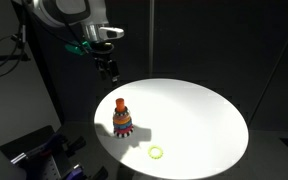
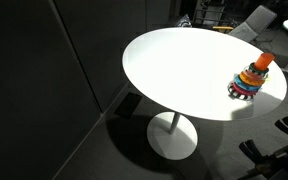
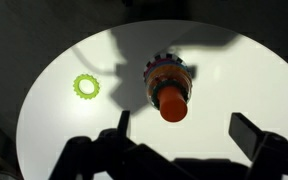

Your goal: Take the dark green ring off the stack and place it on the table

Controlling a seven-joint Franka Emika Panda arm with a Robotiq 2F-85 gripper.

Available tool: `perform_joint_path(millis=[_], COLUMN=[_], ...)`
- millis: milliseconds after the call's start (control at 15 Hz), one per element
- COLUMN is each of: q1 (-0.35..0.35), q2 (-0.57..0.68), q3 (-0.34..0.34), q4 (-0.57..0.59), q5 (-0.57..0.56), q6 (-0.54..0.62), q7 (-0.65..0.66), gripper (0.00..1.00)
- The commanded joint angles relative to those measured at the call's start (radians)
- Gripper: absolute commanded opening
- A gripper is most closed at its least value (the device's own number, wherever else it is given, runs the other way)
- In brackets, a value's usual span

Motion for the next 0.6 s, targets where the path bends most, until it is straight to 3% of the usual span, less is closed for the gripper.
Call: perform_joint_path(millis=[0, 533], q1=[-0.005, -0.026], q2=[-0.003, 0.032], q3=[-0.001, -0.012], q4=[-0.026, -0.127], q5=[-0.001, 0.004], q6=[0.023, 0.251], q7=[-0.003, 0.001], gripper=[1.0, 1.0])
